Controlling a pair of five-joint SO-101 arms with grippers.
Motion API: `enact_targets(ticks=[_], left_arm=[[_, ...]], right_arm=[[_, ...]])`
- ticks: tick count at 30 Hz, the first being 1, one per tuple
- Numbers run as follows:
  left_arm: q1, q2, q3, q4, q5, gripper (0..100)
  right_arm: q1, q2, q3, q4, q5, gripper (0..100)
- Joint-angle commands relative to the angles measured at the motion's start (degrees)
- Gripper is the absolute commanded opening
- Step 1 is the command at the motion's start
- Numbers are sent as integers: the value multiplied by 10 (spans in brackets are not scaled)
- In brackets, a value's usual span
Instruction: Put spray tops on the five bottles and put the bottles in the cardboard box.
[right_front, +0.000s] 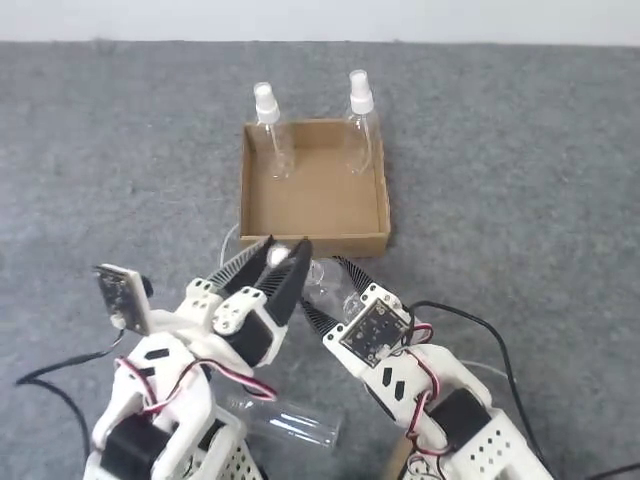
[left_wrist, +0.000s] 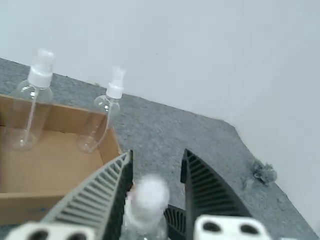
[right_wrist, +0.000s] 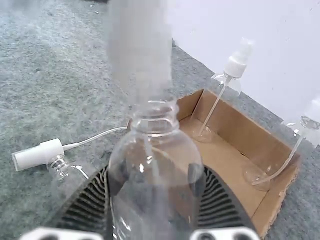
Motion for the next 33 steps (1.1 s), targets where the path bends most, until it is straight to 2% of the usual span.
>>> enact_targets(ticks=[1, 14, 22, 29, 33], left_arm=[[-12, -11, -29, 4, -4, 148], [-23, -11, -59, 18, -4, 145], [-115, -11, -54, 17, 25, 145], [-114, -11, 15, -11, 22, 145], [-69, -11, 65, -41, 3, 145]], right_arm=[[-4, -7, 12, -11, 7, 36], [-4, -13, 12, 12, 7, 36], [-4, -13, 12, 8, 7, 36], [-5, -13, 11, 7, 7, 36], [-5, -14, 11, 7, 7, 36]])
